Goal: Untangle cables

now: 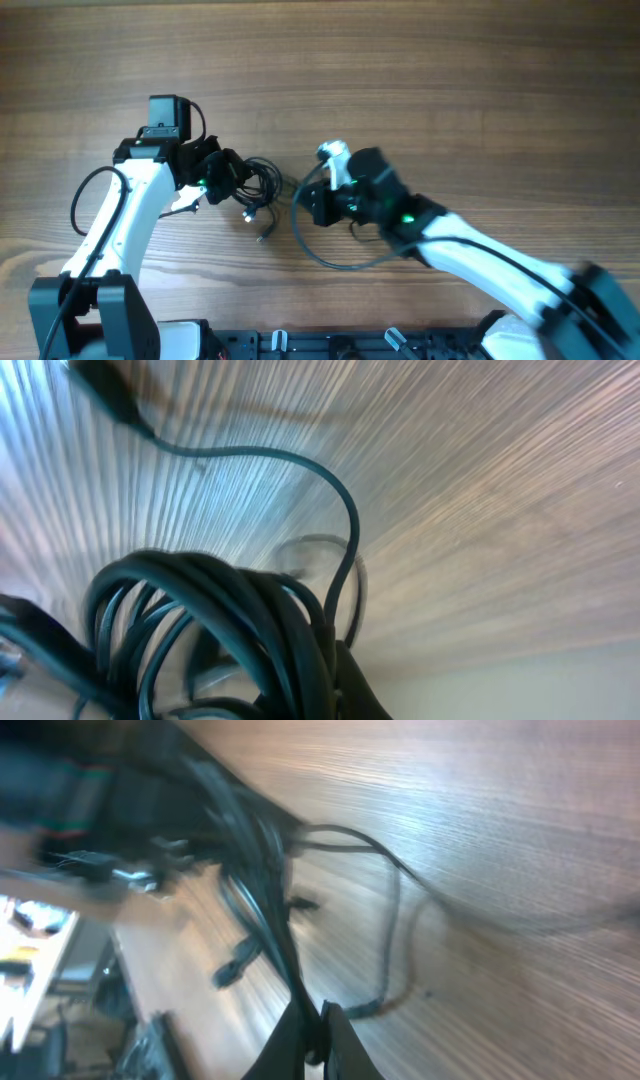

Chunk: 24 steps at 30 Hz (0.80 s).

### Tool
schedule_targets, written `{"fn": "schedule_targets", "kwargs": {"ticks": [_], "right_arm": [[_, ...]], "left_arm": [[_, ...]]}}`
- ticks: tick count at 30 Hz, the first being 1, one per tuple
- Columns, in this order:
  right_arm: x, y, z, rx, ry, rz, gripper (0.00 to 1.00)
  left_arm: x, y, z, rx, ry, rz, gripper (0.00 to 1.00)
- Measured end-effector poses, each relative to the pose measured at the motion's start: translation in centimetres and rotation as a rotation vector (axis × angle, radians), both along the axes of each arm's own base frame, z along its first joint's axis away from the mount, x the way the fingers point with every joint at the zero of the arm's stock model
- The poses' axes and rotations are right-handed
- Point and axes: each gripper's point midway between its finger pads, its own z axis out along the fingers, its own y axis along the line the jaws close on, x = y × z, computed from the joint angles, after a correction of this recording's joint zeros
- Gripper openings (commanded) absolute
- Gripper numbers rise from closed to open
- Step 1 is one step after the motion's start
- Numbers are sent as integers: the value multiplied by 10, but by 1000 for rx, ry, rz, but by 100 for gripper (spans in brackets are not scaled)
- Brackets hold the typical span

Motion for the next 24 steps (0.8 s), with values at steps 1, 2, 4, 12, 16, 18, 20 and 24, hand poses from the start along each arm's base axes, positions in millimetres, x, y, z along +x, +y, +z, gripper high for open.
{"fn": "schedule_targets", "kwargs": {"ticks": [1, 2, 4, 12, 16, 18, 20, 24], "right_arm": [[-5, -7, 12, -2, -23, 10, 4], [-9, -13, 21, -8, -39, 11, 5], [-6, -40, 35, -52, -88, -67, 25], [16, -31, 12, -116, -178, -46, 64], [5, 26, -9, -35, -226, 96, 64], [-10, 51, -37, -31, -189, 149, 64], [-9, 64, -50, 4, -167, 133, 63], [-5, 67, -63, 20, -111, 94, 62]], "left_arm": [[0, -2, 2, -24, -2, -1, 4], [-1, -5, 7, -59, -1, -5, 4], [7, 15, 3, 1, -21, 47, 4], [10, 38, -2, 67, -19, 107, 4], [8, 20, -1, 51, -21, 51, 4], [5, 9, 0, 45, -22, 20, 4], [3, 0, 0, 41, -24, -8, 4], [0, -13, 2, 15, -24, -47, 4]]}}
